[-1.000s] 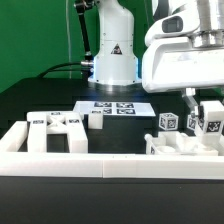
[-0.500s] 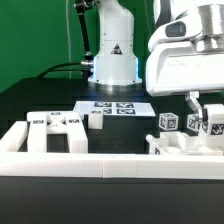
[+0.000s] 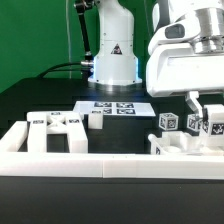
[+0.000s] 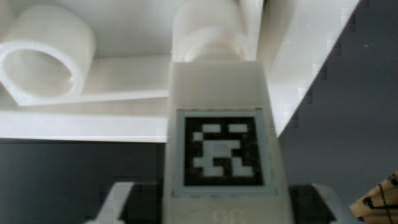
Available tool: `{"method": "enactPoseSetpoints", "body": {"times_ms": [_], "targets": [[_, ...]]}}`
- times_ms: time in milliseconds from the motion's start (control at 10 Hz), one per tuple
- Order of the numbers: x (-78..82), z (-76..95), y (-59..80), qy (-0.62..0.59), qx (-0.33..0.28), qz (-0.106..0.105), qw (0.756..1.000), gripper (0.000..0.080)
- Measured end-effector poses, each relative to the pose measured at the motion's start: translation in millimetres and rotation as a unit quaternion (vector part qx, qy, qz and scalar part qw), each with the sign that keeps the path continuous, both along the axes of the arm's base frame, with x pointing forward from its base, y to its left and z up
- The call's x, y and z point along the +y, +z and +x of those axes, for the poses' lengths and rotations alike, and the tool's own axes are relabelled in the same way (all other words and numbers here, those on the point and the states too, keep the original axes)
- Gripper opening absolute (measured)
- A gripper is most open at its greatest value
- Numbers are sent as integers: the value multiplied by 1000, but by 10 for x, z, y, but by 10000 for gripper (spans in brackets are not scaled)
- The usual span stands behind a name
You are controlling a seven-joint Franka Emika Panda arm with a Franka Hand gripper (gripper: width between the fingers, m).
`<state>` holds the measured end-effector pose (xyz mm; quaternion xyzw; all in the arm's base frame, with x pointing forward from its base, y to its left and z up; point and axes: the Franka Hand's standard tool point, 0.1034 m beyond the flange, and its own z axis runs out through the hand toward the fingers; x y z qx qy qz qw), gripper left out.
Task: Assemble chair
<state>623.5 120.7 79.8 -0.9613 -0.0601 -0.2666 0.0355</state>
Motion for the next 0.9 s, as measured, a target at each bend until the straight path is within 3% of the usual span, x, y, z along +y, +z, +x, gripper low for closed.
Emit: {"method": "enactPoseSetpoints", "body": {"times_ms": [100,200,600,900], "targets": [[0,0,0,0,0,0,1000,346],[0,0,0,0,0,0,1000,585],[-2,1,8,0,0,0,1000,646],[-40,51,282,3,9,-1,1000,648]]}}
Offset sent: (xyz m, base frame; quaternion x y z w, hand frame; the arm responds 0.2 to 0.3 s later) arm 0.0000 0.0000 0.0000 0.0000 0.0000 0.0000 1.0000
